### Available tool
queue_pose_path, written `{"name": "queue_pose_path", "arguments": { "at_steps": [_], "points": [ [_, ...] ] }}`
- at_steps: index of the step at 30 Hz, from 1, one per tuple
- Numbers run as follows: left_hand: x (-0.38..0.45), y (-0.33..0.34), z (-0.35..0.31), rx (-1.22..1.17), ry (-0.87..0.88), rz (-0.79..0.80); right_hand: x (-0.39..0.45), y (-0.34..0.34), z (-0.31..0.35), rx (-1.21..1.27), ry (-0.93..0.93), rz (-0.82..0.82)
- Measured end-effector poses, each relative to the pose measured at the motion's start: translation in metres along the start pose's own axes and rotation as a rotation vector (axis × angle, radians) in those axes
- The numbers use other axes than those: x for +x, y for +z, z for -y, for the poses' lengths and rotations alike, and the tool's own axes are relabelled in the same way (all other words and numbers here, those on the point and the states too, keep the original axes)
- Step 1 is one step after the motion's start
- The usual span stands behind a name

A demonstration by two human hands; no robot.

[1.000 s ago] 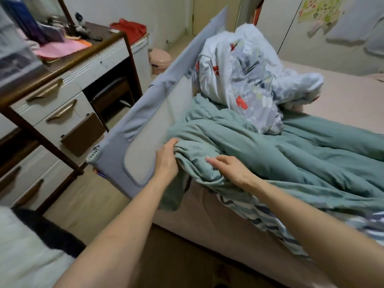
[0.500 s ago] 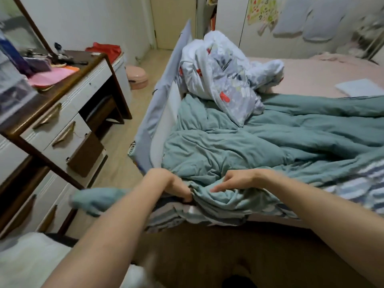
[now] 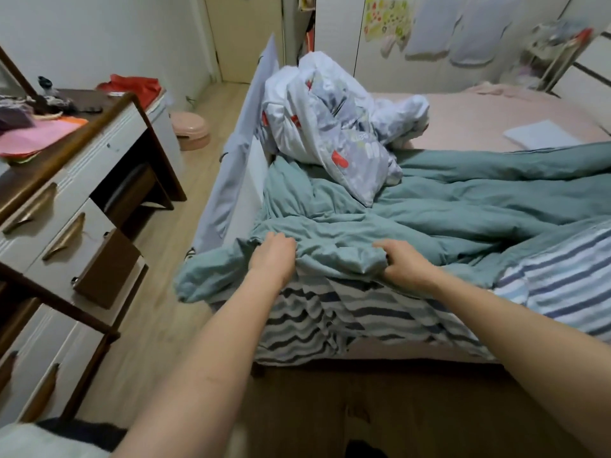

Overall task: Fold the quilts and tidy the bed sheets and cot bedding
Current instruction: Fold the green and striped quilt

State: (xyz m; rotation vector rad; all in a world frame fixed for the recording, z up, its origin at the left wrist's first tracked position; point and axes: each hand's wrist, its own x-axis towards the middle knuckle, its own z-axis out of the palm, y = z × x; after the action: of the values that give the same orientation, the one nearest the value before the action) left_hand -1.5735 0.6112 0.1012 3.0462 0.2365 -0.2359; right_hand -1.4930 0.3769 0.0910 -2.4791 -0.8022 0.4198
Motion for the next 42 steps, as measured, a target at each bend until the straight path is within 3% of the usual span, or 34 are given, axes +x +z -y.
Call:
{"name": "queue_pose_path", "arguments": {
  "at_steps": [4,9,17,21,24,27,31,38,42],
  "points": [
    [0.057,-0.002,-0.001,-0.034,0.008,-0.050,0.061,-0.017,-0.017,0.015,0.091,-0.260],
    [0.162,0.001,-0.002,0.016,0.046,-0.066,0.170,-0.029,-0.046,-0.066,0.144,-0.406],
    [0.369,0.032,0.040,-0.108,-0.051,-0.038,0.378,-0.021,-0.117,-0.031,0.215,-0.358],
    [0.401,0.090,0.058,-0.148,-0.139,0.242,0.428,0.030,-0.159,-0.327,0.397,-0.083],
    [0.394,0.112,0.065,-0.059,-0.124,0.388,0.424,0.050,-0.176,-0.263,0.438,0.056],
    [0.399,0.113,0.058,-0.040,-0.081,0.416,0.412,0.052,-0.184,-0.155,0.365,0.080],
    [0.414,0.098,0.022,-0.066,0.051,0.375,0.385,0.037,-0.187,-0.072,0.332,-0.013],
    [0.423,0.063,-0.100,0.018,0.377,0.365,0.286,-0.036,-0.250,-0.049,0.538,-0.132],
    [0.425,0.051,-0.181,0.053,0.532,0.322,0.231,-0.085,-0.309,-0.088,0.689,-0.082]
  ]
}}
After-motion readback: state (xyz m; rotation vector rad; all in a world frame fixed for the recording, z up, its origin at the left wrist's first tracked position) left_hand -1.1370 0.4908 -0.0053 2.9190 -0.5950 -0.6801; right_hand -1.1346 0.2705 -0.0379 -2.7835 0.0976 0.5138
